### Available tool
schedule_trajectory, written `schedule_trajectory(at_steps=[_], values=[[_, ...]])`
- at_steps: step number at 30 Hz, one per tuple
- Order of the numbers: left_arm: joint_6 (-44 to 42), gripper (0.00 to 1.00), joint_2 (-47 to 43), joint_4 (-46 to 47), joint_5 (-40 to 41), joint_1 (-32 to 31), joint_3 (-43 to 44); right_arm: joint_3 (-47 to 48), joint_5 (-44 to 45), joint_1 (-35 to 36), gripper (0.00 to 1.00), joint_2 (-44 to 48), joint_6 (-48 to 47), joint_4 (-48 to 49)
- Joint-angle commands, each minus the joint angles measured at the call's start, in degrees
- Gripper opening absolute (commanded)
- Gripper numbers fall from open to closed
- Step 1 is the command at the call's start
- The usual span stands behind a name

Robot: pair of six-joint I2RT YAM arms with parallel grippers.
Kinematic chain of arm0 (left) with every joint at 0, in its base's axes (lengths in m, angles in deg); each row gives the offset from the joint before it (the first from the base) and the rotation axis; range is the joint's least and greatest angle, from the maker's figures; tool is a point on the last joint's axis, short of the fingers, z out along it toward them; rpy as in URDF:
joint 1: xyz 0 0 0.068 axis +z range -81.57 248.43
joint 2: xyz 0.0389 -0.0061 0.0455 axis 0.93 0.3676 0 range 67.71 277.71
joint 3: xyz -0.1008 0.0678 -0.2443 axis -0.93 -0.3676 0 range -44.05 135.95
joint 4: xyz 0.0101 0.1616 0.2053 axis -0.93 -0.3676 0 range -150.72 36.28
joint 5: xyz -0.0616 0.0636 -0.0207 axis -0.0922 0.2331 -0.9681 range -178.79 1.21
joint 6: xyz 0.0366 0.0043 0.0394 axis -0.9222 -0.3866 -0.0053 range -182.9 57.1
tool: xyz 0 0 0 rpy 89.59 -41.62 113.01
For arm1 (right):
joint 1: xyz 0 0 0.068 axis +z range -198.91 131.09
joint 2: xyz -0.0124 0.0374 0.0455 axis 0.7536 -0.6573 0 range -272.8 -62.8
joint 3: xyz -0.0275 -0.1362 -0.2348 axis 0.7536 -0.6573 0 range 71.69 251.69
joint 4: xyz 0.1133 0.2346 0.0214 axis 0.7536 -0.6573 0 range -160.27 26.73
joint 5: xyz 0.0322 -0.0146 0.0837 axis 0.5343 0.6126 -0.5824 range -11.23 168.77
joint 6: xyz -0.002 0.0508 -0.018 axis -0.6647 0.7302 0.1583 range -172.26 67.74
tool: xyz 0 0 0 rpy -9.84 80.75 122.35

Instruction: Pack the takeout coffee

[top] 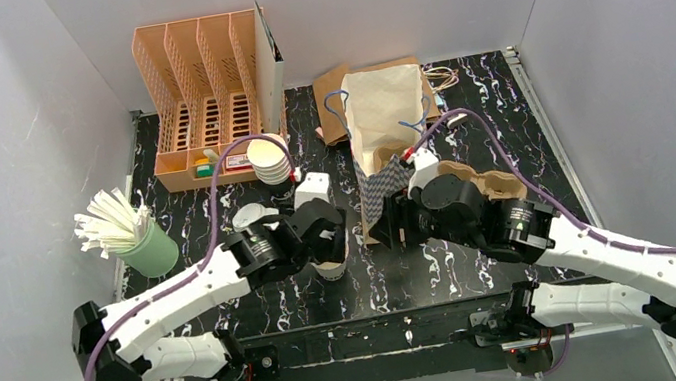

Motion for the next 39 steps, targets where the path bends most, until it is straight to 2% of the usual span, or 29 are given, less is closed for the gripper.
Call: schedule_trajectory(at_steps=[1,6,10,24,39], values=[[1.7,0.69,3.1,-6.1,7.9,-2.4,3.7,-5.1,-2.4,0.1,0.64,2.1,4.9,3.3],[2.2,0.70,5.0,-7.1,6.8,-2.7,4.2,-13.2,-3.1,0.1,0.61,5.6,8.7,10.0],[2.6,0.71,5.5,-7.1,5.7,-2.7,3.7,-15.9,-2.9,0.1,0.60,5.7,10.0,12.6],[3.0,0.72,5.5,-4.1,3.4,-2.7,1.4,-17.3,-4.1,0.1,0.60,3.0,10.6,15.2],[3.1,0.72,8.3,-6.1,2.8,-2.6,2.2,-17.6,-3.5,0.1,0.60,2.5,10.6,15.2]])
